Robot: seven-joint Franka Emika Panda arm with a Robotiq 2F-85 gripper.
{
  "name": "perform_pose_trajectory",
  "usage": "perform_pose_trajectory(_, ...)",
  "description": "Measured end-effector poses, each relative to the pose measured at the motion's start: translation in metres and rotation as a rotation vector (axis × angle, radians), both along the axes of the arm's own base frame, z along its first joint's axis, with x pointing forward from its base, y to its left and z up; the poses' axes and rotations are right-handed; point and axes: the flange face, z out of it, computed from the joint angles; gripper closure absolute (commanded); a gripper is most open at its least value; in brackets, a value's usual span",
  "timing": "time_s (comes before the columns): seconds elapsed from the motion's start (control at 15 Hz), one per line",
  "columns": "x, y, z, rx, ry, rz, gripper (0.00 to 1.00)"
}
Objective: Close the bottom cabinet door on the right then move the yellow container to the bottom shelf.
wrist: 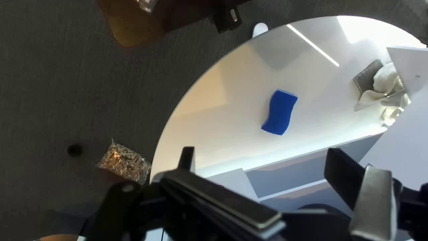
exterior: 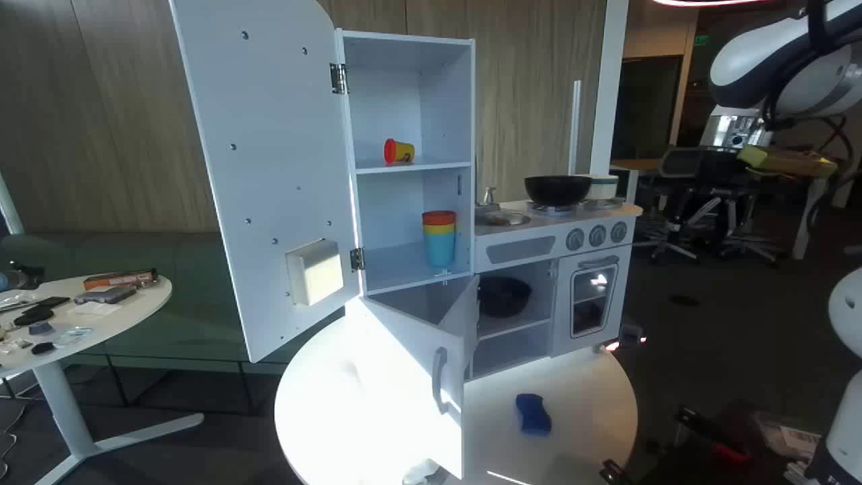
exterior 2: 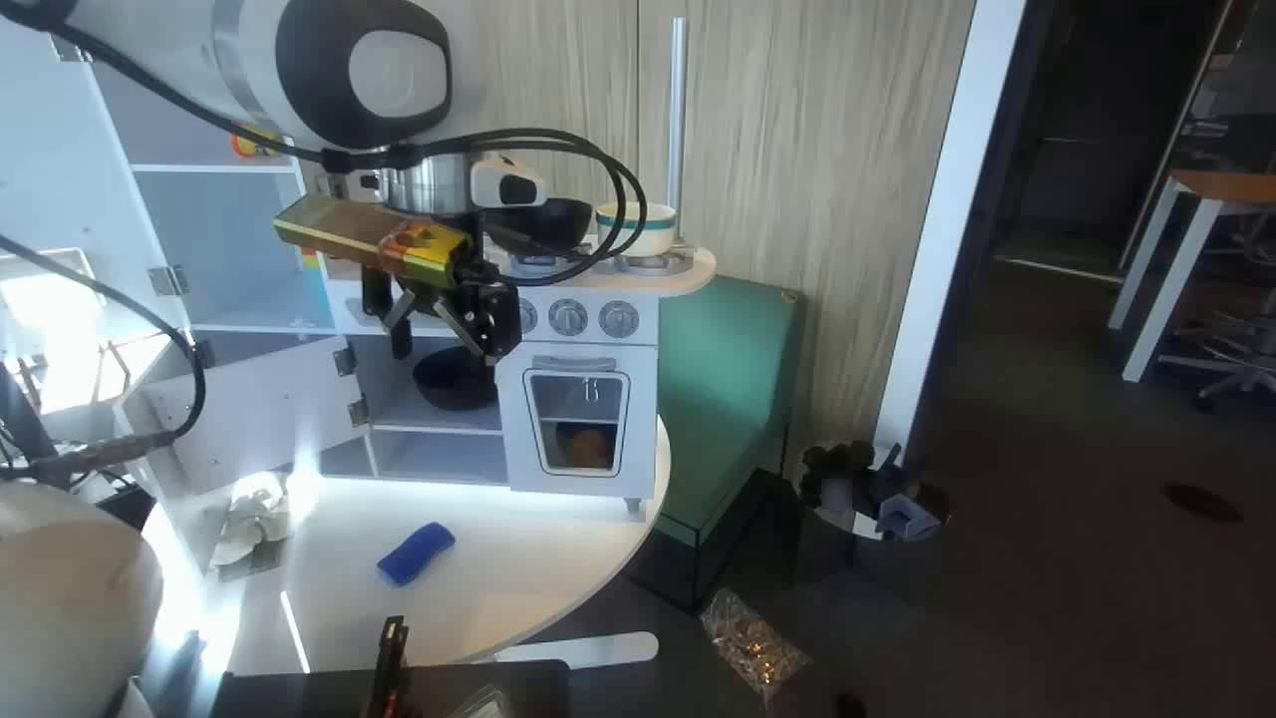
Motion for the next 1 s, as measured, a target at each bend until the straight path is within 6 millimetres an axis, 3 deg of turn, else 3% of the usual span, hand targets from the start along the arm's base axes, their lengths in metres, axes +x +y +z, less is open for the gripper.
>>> perform_pose_trajectory(0.8,0.000,0.000,0.001,-0.001,-0.002,0.000,0.00)
perform_pose_trajectory(1.0,0.005,0.018,-0.014,0.035,0.022,0.037,0.00)
